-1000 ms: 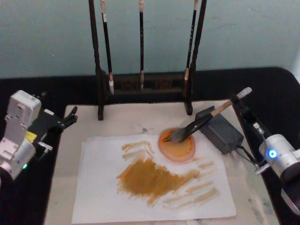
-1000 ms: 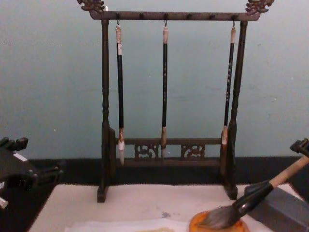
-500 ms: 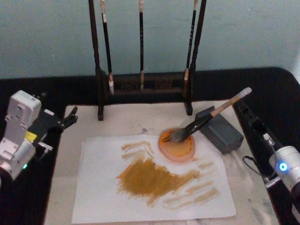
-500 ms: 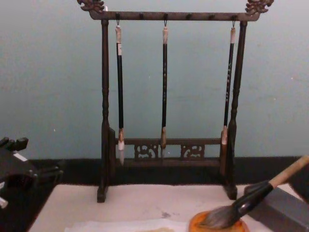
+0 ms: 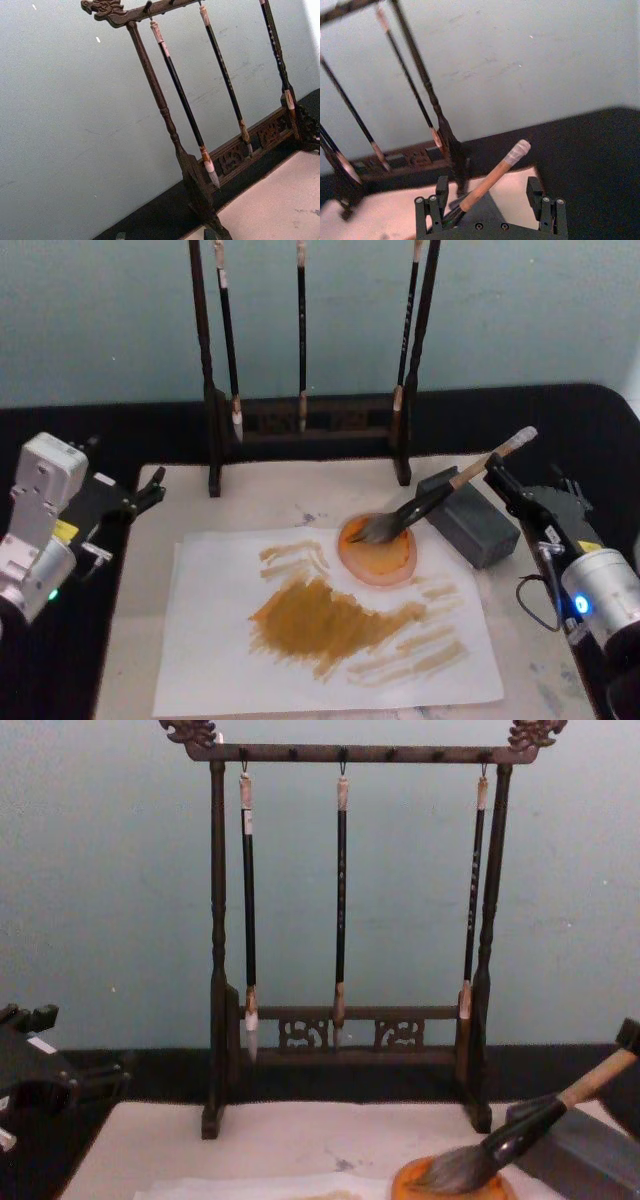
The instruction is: Pick up the brush from the inkstone, write on the paper, then place the brush back to its original position.
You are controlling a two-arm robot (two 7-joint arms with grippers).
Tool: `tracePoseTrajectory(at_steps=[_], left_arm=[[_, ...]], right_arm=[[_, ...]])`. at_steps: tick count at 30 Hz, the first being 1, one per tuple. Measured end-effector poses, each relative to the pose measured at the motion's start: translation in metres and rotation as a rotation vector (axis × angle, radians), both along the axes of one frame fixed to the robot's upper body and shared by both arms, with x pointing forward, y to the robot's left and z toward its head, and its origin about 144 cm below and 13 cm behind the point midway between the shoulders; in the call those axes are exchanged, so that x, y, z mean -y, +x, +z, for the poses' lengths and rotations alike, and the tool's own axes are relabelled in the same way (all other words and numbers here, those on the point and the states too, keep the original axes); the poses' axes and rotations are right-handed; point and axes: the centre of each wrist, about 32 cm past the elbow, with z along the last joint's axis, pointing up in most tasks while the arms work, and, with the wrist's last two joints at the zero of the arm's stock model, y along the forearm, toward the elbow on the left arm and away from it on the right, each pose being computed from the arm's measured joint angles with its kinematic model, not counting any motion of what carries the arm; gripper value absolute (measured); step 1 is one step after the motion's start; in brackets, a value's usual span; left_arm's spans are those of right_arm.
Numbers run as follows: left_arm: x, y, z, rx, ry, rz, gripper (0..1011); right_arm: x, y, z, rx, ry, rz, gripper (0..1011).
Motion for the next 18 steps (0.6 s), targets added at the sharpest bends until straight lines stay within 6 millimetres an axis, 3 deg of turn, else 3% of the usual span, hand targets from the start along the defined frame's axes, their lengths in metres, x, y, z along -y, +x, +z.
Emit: tracePoseTrajectory(at_steps=[9,18], left_arm=[[0.0,0.0,0.0,0.0,0.0,0.0,1010],[0.0,0.0,0.0,0.0,0.0,0.0,1010]], right_arm=[[-0.017,0.011,-0.009,0.053,-0.344,-0.021,1000],[-0.021,0.016,-0.016,0.059,-0.485,-0.031,1000]])
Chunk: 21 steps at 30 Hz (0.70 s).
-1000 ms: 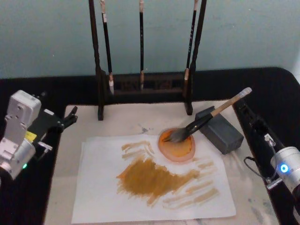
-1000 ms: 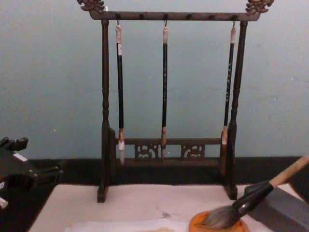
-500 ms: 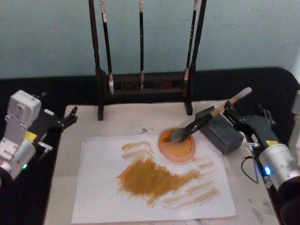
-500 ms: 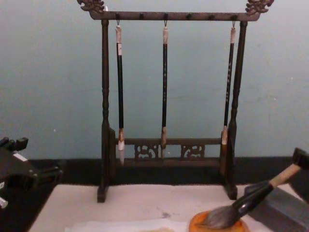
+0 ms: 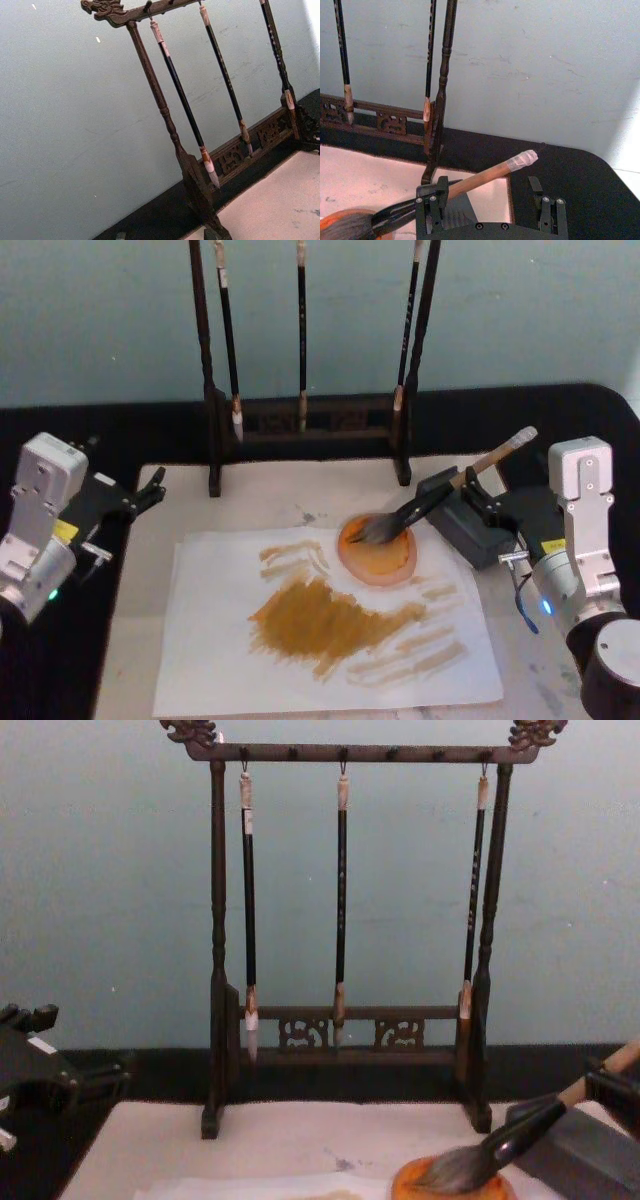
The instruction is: Pick up the brush from the inkstone, write on the paper, then place the brush back to its original position.
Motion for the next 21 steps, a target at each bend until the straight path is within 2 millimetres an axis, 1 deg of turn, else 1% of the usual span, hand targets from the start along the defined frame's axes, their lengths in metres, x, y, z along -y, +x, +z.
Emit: tracePoseTrajectory(at_steps=[21], left_arm=[[0.0,0.0,0.0,0.0,0.0,0.0,1010]], right_arm=[[0.0002,0.0001,0.0002,-0.001,0.002,-0.001,1000]])
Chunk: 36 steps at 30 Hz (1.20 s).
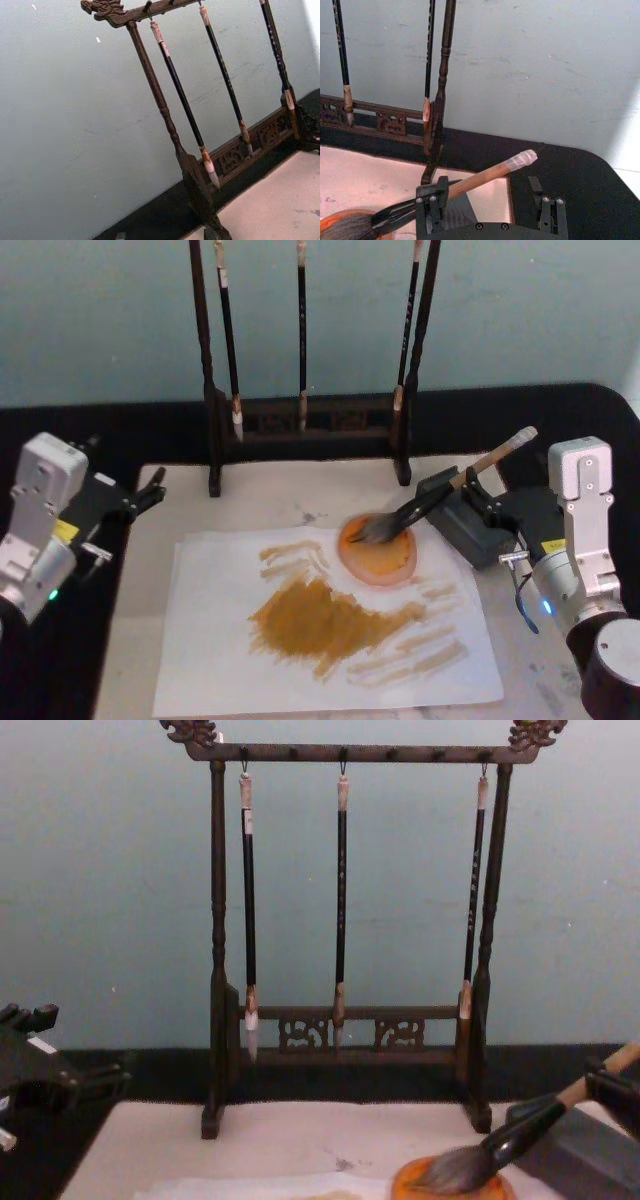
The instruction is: Pick up the brush from the inkstone, write on the paper, then place the brush back to its original position.
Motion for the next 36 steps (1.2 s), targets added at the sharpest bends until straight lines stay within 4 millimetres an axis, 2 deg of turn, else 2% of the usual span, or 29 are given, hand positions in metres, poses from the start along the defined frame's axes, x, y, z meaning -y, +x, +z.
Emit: tracePoseTrajectory(at_steps=[36], left_arm=[[0.0,0.0,0.0,0.0,0.0,0.0,1010]], right_arm=[[-0.0001,0.0,0.0002,0.0,0.004,0.001,1000]])
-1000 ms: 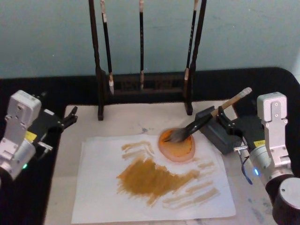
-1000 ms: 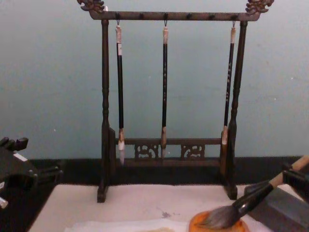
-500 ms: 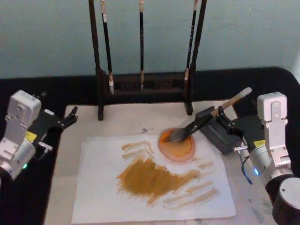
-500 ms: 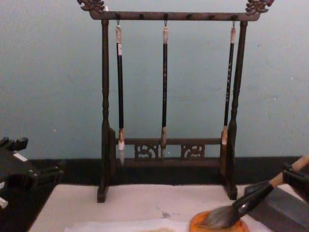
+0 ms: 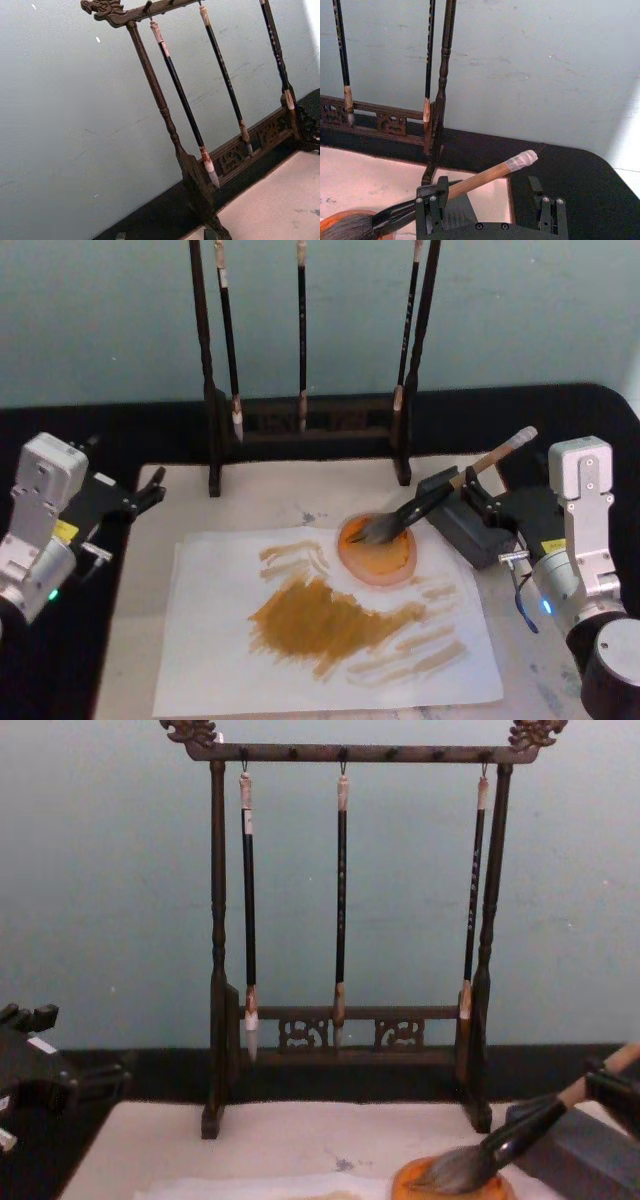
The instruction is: Pick up the brush from the inkstone, write on the paper, then place the brush back to its original position.
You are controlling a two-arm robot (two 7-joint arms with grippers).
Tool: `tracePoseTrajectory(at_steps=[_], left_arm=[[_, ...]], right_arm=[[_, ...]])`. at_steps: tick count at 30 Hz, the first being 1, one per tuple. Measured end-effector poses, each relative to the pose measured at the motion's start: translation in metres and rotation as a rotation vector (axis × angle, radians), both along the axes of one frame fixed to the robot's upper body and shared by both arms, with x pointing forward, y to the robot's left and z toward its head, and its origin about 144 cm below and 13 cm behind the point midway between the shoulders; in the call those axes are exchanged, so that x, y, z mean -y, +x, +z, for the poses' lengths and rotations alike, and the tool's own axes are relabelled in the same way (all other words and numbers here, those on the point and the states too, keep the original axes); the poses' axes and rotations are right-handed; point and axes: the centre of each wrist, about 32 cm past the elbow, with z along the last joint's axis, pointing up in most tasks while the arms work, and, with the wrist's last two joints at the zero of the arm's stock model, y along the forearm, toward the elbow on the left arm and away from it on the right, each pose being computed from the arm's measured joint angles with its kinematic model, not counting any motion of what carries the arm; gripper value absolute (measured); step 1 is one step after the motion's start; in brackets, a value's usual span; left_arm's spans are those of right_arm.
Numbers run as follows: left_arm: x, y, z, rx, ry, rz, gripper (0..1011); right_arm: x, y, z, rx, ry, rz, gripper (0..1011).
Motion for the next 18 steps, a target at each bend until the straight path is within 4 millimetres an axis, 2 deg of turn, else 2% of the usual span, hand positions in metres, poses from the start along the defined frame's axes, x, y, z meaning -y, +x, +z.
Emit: tracePoseTrajectory(at_steps=[18], left_arm=[[0.0,0.0,0.0,0.0,0.0,0.0,1010]], right_arm=[[0.0,0.0,0.0,0.0,0.0,0.0,1000]])
